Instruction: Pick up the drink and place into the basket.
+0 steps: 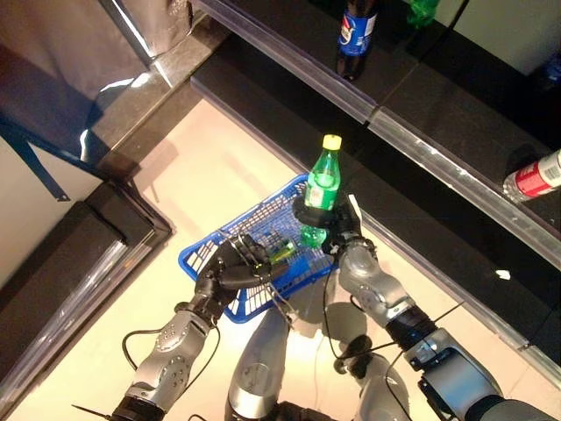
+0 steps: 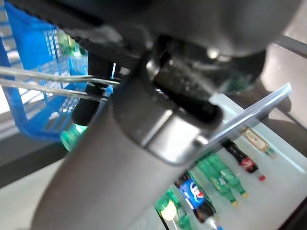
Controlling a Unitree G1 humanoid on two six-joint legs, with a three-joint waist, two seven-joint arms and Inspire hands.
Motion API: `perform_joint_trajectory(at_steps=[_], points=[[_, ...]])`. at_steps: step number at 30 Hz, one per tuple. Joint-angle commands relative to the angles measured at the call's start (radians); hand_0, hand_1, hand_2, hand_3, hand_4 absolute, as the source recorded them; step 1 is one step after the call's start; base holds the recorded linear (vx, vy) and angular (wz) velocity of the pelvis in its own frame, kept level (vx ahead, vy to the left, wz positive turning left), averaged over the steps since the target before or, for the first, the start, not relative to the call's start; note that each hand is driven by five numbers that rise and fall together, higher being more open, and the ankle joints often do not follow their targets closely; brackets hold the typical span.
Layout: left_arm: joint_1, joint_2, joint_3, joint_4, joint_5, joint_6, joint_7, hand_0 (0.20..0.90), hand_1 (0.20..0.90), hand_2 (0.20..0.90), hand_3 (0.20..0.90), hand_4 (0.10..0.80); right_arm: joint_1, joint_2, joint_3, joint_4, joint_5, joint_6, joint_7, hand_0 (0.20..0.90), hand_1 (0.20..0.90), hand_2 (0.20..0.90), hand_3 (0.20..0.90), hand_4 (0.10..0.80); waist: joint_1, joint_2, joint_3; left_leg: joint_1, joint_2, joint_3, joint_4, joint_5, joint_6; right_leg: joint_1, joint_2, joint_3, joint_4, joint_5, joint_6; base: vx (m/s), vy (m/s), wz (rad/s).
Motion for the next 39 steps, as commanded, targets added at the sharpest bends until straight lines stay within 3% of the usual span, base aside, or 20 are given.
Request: perform_joint_trajectory(at_steps=[1,10,14,22,27,34,35,39], points=[[-0.151,0.000,0.036,-0.392,-0.064,-0.183,-0.157,0.300,0.300,0.300,0.200,0.100,-0.118,0.124,0.046,-0.081,0.008,-0.161,0.017,0.300,0.300,0.300,0.200,0.100,0.005,0.037,-0.044,0.024,-0.028,-0.037,0.023,-0.019,0.012,0.088,0.017,-0.003,-0.066,0.085,-0.043,-0.010,-0.040,0.05],[-0.231,0.002,0.007,-0.427,-0.059,-0.194,-0.232,0.300,0.300,0.300,0.200,0.100,-0.106,0.232,0.098,0.157,0.152,-0.174,0.110,0.300,0.300,0.300,0.200,0.100,0.025,0.056,-0.038,0.022,-0.042,-0.054,0.001,-0.007,0.009,0.090,0.013,-0.018,-0.076,0.096,-0.039,-0.009,-0.014,0.05],[-0.268,0.015,-0.009,-0.421,-0.044,-0.191,-0.227,0.300,0.300,0.300,0.200,0.100,-0.115,0.258,0.144,0.202,0.139,-0.139,0.126,0.300,0.300,0.300,0.200,0.100,0.032,0.060,-0.039,0.017,-0.050,-0.064,0.001,-0.003,0.009,0.085,0.007,-0.024,-0.073,0.100,-0.034,-0.004,-0.010,0.10],[-0.280,0.028,-0.013,-0.448,-0.069,-0.171,-0.268,0.300,0.300,0.300,0.200,0.100,-0.136,0.284,0.143,0.305,0.230,-0.156,0.192,0.300,0.300,0.300,0.200,0.100,0.056,0.070,-0.029,0.002,-0.064,-0.083,0.008,0.001,0.011,0.072,-0.002,-0.035,-0.055,0.101,-0.033,-0.005,-0.010,0.04],[-0.286,0.030,-0.028,-0.452,-0.067,-0.149,-0.289,0.300,0.300,0.300,0.200,0.100,-0.168,0.291,0.086,0.387,0.354,-0.170,0.261,0.300,0.300,0.300,0.200,0.100,0.067,0.070,-0.022,0.008,-0.071,-0.092,0.016,-0.022,0.008,0.076,-0.009,-0.032,-0.035,0.081,-0.021,0.055,-0.017,0.17],[-0.292,0.033,-0.032,-0.455,-0.156,-0.089,-0.350,0.300,0.300,0.300,0.200,0.100,-0.266,0.261,-0.015,0.462,0.492,-0.163,0.284,0.300,0.300,0.300,0.200,0.100,0.086,0.074,-0.021,-0.010,-0.074,-0.099,0.011,0.007,0.014,0.066,-0.011,-0.055,-0.036,0.107,-0.030,0.015,0.035,0.08],[-0.290,0.029,-0.033,-0.459,-0.161,-0.082,-0.360,0.300,0.300,0.300,0.200,0.100,-0.270,0.261,-0.022,0.464,0.517,-0.160,0.288,0.300,0.300,0.300,0.200,0.100,0.086,0.066,-0.022,-0.001,-0.074,-0.100,0.017,-0.021,0.009,0.070,-0.012,-0.043,-0.024,0.082,-0.020,0.095,-0.013,0.04],[-0.308,0.017,-0.061,-0.475,-0.169,-0.051,-0.404,0.300,0.300,0.300,0.200,0.100,-0.330,0.247,-0.057,0.476,0.599,-0.137,0.299,0.300,0.300,0.300,0.200,0.100,0.089,0.066,-0.021,-0.023,-0.071,-0.099,0.011,0.010,0.018,0.045,-0.012,-0.052,-0.026,0.113,-0.031,-0.022,0.048,0.03]])
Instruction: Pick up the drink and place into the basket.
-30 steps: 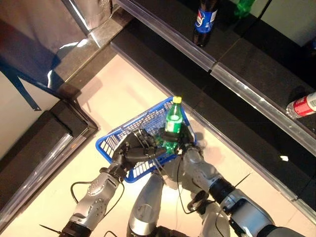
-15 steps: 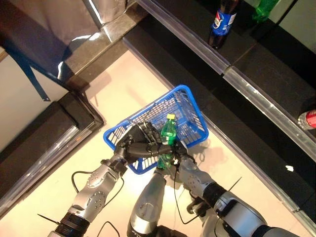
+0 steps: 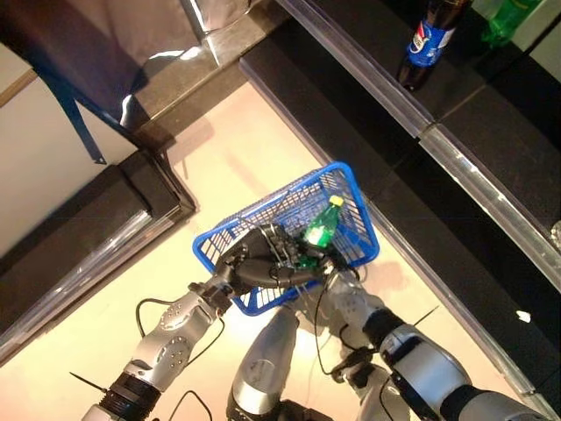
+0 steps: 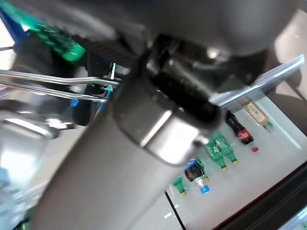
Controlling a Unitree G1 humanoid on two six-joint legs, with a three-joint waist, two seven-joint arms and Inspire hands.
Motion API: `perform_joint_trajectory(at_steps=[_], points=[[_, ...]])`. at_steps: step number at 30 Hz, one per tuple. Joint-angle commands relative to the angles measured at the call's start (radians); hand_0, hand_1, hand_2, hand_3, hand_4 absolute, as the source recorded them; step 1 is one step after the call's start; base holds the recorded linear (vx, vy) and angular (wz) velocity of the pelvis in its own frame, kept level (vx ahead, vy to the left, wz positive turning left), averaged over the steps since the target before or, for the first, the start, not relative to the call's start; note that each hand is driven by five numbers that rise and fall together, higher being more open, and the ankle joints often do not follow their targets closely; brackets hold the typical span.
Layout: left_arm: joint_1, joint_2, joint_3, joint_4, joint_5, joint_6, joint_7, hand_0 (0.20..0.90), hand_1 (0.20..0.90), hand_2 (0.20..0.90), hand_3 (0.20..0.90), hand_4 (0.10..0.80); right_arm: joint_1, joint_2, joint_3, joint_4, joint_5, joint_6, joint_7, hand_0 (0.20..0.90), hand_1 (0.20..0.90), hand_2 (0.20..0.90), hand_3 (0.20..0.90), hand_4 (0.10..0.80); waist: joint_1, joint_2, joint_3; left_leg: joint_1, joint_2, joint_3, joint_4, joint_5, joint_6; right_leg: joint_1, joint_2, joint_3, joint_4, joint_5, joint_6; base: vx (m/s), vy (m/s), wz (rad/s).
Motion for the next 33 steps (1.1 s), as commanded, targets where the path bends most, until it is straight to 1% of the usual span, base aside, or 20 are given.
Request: perform_joint_trajectory(at_steps=[1,2,3,4,6,7,10,17,20,22,23,24,25,29,33], points=[[-0.193,-0.061,0.013,-0.444,-0.094,-0.120,-0.192,0.300,0.300,0.300,0.200,0.100,-0.193,0.091,-0.023,-0.079,0.098,-0.038,0.102,0.300,0.300,0.300,0.200,0.100,0.008,0.061,-0.022,-0.009,-0.018,-0.016,0.033,0.000,0.020,0.017,0.010,-0.005,-0.023,0.148,-0.057,0.096,0.004,0.07],[-0.199,-0.063,0.003,-0.442,-0.085,-0.118,-0.192,0.300,0.300,0.300,0.200,0.100,-0.206,0.092,-0.025,-0.077,0.123,-0.034,0.101,0.300,0.300,0.300,0.200,0.100,0.006,0.054,-0.022,0.000,-0.019,-0.017,0.040,-0.028,0.015,0.021,0.009,0.010,-0.011,0.124,-0.046,0.094,0.001,0.07],[-0.210,-0.065,-0.007,-0.439,-0.073,-0.117,-0.191,0.300,0.300,0.300,0.200,0.100,-0.218,0.092,-0.032,-0.067,0.141,-0.031,0.113,0.300,0.300,0.300,0.200,0.100,0.006,0.053,-0.022,0.000,-0.019,-0.017,0.038,-0.026,0.016,0.020,0.008,0.010,-0.013,0.128,-0.046,0.027,0.044,0.05],[-0.220,-0.067,-0.019,-0.437,-0.060,-0.120,-0.188,0.300,0.300,0.300,0.200,0.100,-0.235,0.089,-0.039,-0.062,0.158,-0.021,0.120,0.300,0.300,0.300,0.200,0.100,0.006,0.058,-0.022,-0.012,-0.019,-0.014,0.037,-0.001,0.023,0.012,0.006,0.001,-0.018,0.151,-0.056,-0.046,0.082,-0.06],[-0.236,-0.064,-0.030,-0.435,-0.060,-0.116,-0.180,0.300,0.300,0.300,0.200,0.100,-0.258,0.081,-0.049,-0.053,0.184,0.009,0.134,0.300,0.300,0.300,0.200,0.100,0.006,0.055,-0.022,-0.013,-0.019,-0.010,0.040,-0.003,0.025,0.011,0.003,0.001,-0.017,0.152,-0.055,0.030,0.042,-0.05],[-0.241,-0.063,-0.033,-0.433,-0.063,-0.112,-0.175,0.300,0.300,0.300,0.200,0.100,-0.266,0.078,-0.050,-0.044,0.198,0.030,0.149,0.300,0.300,0.300,0.200,0.100,0.005,0.049,-0.022,-0.002,-0.021,-0.012,0.046,-0.030,0.020,0.017,0.000,0.015,-0.006,0.129,-0.043,0.096,-0.002,0.00],[-0.253,-0.056,-0.039,-0.423,-0.068,-0.114,-0.173,0.300,0.300,0.300,0.200,0.100,-0.293,0.061,-0.052,-0.026,0.238,0.061,0.183,0.300,0.300,0.300,0.200,0.100,0.008,0.046,-0.022,-0.004,-0.022,-0.009,0.050,-0.030,0.022,0.017,-0.005,0.015,-0.003,0.130,-0.042,0.064,0.025,-0.03],[-0.253,-0.048,-0.037,-0.420,-0.070,-0.135,-0.165,0.300,0.300,0.300,0.200,0.100,-0.290,0.059,-0.049,0.017,0.259,0.138,0.188,0.300,0.300,0.300,0.200,0.100,0.012,0.049,-0.022,-0.018,-0.025,-0.006,0.064,-0.032,0.027,0.002,-0.018,0.016,0.014,0.129,-0.041,0.019,0.036,0.00],[-0.245,-0.042,-0.035,-0.421,-0.078,-0.141,-0.167,0.300,0.300,0.300,0.200,0.100,-0.279,0.055,-0.058,0.055,0.292,0.184,0.231,0.300,0.300,0.300,0.200,0.100,0.016,0.053,-0.022,-0.024,-0.025,-0.006,0.066,-0.032,0.029,-0.004,-0.022,0.012,0.020,0.130,-0.040,0.000,0.000,0.00],[-0.233,-0.035,-0.032,-0.422,-0.088,-0.147,-0.169,0.300,0.300,0.300,0.200,0.100,-0.274,0.053,-0.060,0.066,0.289,0.197,0.238,0.441,0.441,0.441,0.365,0.265,0.022,0.057,-0.022,-0.034,-0.028,-0.008,0.068,-0.031,0.030,-0.011,-0.025,0.009,0.021,0.132,-0.039,0.000,0.000,0.00],[-0.231,-0.035,-0.031,-0.422,-0.090,-0.146,-0.171,0.300,0.300,0.300,0.200,0.100,-0.276,0.053,-0.061,0.070,0.287,0.199,0.240,0.545,0.545,0.545,0.485,0.385,0.023,0.057,-0.022,-0.036,-0.028,-0.009,0.069,-0.031,0.031,-0.014,-0.027,0.008,0.023,0.132,-0.038,0.000,0.000,0.00],[-0.229,-0.034,-0.029,-0.422,-0.093,-0.145,-0.173,0.300,0.300,0.300,0.200,0.100,-0.277,0.053,-0.064,0.077,0.279,0.201,0.236,0.780,0.780,0.780,0.760,0.660,0.025,0.057,-0.022,-0.039,-0.028,-0.009,0.069,-0.030,0.032,-0.018,-0.027,0.007,0.025,0.132,-0.037,0.000,0.000,0.00],[-0.229,-0.034,-0.028,-0.422,-0.096,-0.143,-0.174,0.300,0.300,0.300,0.200,0.100,-0.282,0.051,-0.065,0.087,0.274,0.203,0.236,0.900,0.900,0.900,0.900,0.800,0.026,0.057,-0.022,-0.041,-0.029,-0.009,0.069,-0.029,0.031,-0.021,-0.028,0.006,0.027,0.132,-0.037,0.000,0.000,0.00],[-0.228,-0.037,-0.027,-0.423,-0.100,-0.135,-0.172,0.300,0.300,0.300,0.200,0.100,-0.295,0.040,-0.076,0.123,0.265,0.201,0.245,0.900,0.900,0.900,0.900,0.800,0.028,0.056,-0.022,-0.046,-0.028,-0.007,0.067,-0.028,0.031,-0.029,-0.027,0.006,0.029,0.133,-0.036,0.002,0.001,0.02],[-0.230,-0.043,-0.028,-0.426,-0.106,-0.128,-0.162,0.300,0.300,0.300,0.200,0.100,-0.306,0.034,-0.094,0.148,0.296,0.199,0.248,0.900,0.900,0.900,0.900,0.800,0.027,0.056,-0.022,-0.052,-0.026,-0.004,0.068,-0.028,0.033,-0.042,-0.030,0.011,0.036,0.134,-0.033,0.000,0.000,0.00]])
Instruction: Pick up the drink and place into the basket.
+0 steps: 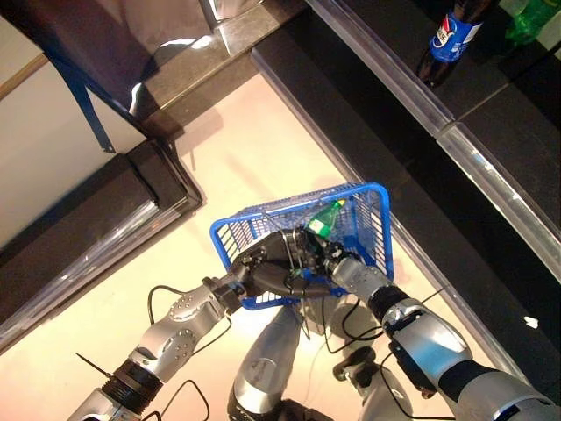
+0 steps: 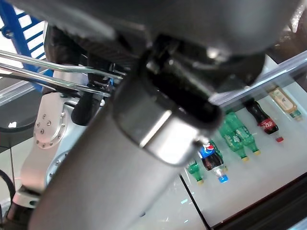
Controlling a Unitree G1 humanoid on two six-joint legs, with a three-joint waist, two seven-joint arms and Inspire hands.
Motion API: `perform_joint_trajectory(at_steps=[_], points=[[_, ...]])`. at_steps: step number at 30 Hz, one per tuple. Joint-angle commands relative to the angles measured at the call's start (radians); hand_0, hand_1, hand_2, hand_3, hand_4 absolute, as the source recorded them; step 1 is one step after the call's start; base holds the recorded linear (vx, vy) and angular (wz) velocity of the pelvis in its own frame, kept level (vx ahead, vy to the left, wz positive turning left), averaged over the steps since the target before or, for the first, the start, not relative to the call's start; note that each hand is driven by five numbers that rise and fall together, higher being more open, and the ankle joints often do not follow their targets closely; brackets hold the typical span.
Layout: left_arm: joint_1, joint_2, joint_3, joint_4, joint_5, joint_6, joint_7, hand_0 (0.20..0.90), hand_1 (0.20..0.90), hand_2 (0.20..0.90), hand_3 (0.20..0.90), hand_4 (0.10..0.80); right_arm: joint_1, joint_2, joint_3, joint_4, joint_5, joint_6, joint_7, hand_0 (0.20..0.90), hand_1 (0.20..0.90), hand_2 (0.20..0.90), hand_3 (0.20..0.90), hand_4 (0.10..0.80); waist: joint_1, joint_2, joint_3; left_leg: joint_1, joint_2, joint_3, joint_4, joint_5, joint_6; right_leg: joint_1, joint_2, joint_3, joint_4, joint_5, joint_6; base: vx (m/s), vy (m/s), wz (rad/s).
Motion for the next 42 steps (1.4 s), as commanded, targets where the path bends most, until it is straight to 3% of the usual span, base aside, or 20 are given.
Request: perform_joint_trajectory(at_steps=[1,18,24,32,34,42], points=[[-0.153,-0.084,0.063,-0.406,-0.107,-0.166,-0.141,0.300,0.300,0.300,0.200,0.100,-0.193,0.061,-0.045,-0.042,0.064,-0.011,0.107,0.900,0.900,0.900,0.900,0.800,0.000,0.056,-0.022,-0.017,-0.017,-0.004,0.034,-0.022,0.026,-0.020,0.003,0.017,0.006,0.138,-0.035,0.000,0.000,0.00],[-0.142,-0.097,0.063,-0.401,-0.103,-0.171,-0.108,0.300,0.300,0.300,0.200,0.100,-0.173,0.049,-0.047,-0.087,0.079,-0.048,0.128,0.900,0.900,0.900,0.900,0.800,-0.016,0.057,-0.022,-0.025,-0.012,0.016,0.035,-0.022,0.030,-0.047,-0.003,0.024,0.023,0.138,-0.033,-0.001,0.002,0.00],[-0.110,-0.075,0.088,-0.388,-0.108,-0.161,-0.099,0.300,0.300,0.300,0.200,0.100,-0.130,-0.010,-0.045,-0.173,0.080,-0.096,0.198,0.900,0.900,0.900,0.900,0.800,-0.029,0.055,-0.022,-0.020,-0.008,0.029,0.033,-0.022,0.028,-0.047,-0.007,0.025,0.023,0.139,-0.031,0.000,0.000,0.00],[0.033,-0.085,0.191,-0.367,-0.152,-0.173,-0.082,0.300,0.300,0.300,0.200,0.100,0.141,-0.098,-0.045,-0.523,0.004,-0.196,0.188,0.900,0.900,0.900,0.900,0.800,-0.084,0.029,-0.022,0.000,0.010,0.058,0.004,-0.023,0.025,-0.042,0.010,0.046,-0.017,0.151,-0.030,-0.044,-0.011,-0.07],[0.067,-0.099,0.206,-0.361,-0.134,-0.193,-0.057,0.300,0.300,0.300,0.200,0.100,0.211,-0.100,-0.039,-0.613,-0.044,-0.188,0.166,0.900,0.900,0.900,0.900,0.800,-0.099,0.026,-0.022,-0.004,0.019,0.071,-0.009,0.006,0.032,-0.048,0.020,0.044,-0.037,0.180,-0.042,-0.127,0.021,-0.09],[0.179,-0.162,0.266,-0.266,-0.116,-0.259,0.057,0.300,0.300,0.300,0.200,0.100,0.510,-0.111,-0.012,-0.838,-0.216,-0.123,0.188,0.900,0.900,0.900,0.900,0.800,-0.174,-0.012,-0.033,0.064,0.056,0.117,-0.046,0.010,0.028,0.000,0.067,0.096,-0.097,0.180,-0.040,-0.031,-0.008,-0.29]])
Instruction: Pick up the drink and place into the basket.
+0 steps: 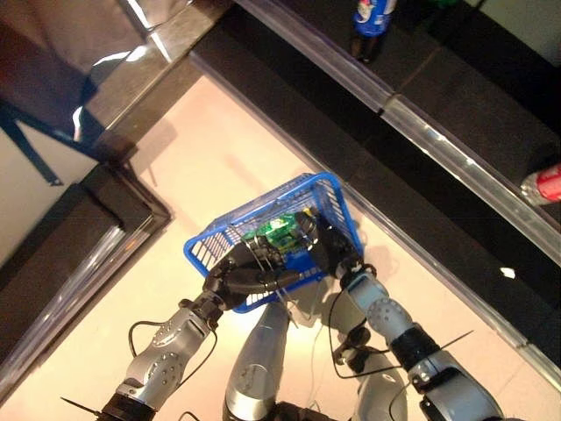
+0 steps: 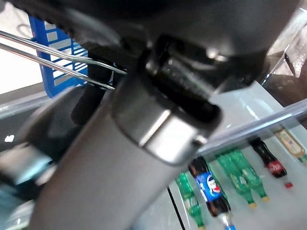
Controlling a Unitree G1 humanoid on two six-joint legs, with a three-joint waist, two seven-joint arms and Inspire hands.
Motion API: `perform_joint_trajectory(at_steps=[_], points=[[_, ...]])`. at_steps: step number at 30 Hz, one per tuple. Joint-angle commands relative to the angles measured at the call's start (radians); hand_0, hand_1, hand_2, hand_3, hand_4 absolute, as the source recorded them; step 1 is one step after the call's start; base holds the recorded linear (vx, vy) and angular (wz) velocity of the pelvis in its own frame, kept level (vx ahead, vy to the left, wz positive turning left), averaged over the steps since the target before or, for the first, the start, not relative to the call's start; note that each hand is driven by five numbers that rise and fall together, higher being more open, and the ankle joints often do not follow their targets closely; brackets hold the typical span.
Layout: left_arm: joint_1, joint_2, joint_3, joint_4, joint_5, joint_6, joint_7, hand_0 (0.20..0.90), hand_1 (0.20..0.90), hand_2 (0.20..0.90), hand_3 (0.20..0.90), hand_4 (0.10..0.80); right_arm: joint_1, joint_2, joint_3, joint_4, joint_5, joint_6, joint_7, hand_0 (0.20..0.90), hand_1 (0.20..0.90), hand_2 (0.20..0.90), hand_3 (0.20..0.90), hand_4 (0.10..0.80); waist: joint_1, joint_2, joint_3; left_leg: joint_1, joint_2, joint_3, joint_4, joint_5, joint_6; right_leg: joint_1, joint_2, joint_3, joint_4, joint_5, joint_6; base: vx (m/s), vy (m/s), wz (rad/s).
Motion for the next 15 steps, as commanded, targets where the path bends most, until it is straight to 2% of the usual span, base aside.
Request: perform_joint_trajectory(at_steps=[1,6,9,15], points=[[-0.027,-0.076,0.085,-0.286,-0.058,-0.238,-0.095,0.300,0.300,0.300,0.200,0.100,0.036,0.002,0.010,-0.130,-0.076,0.019,0.075,0.900,0.900,0.900,0.900,0.800,-0.026,0.018,-0.041,0.063,-0.006,0.028,-0.039,0.011,0.024,0.045,0.007,0.028,-0.039,0.111,-0.028,-0.001,-0.014,-0.30],[0.011,-0.100,0.105,-0.211,0.004,-0.278,-0.013,0.300,0.300,0.300,0.200,0.100,0.144,-0.025,-0.013,-0.172,-0.099,0.048,0.132,0.900,0.900,0.900,0.900,0.800,-0.061,0.001,-0.071,0.094,0.019,0.051,-0.053,0.014,0.014,0.074,0.031,0.050,-0.074,0.109,-0.028,0.008,-0.018,-0.24],[0.043,-0.131,0.143,-0.105,0.025,-0.298,0.078,0.300,0.300,0.300,0.200,0.100,0.255,-0.040,-0.028,-0.191,-0.135,0.062,0.186,0.900,0.900,0.900,0.900,0.800,-0.097,-0.017,-0.109,0.130,0.041,0.077,-0.069,0.016,0.004,0.103,0.049,0.077,-0.112,0.108,-0.027,0.039,0.006,-0.27],[0.090,-0.174,0.221,0.052,0.023,-0.301,0.157,0.300,0.300,0.300,0.200,0.100,0.357,-0.033,-0.074,-0.140,-0.210,0.070,0.168,0.900,0.900,0.900,0.900,0.800,-0.141,-0.040,-0.167,0.179,0.064,0.111,-0.096,0.018,-0.006,0.144,0.062,0.109,-0.170,0.113,-0.023,0.045,0.009,-0.28]])
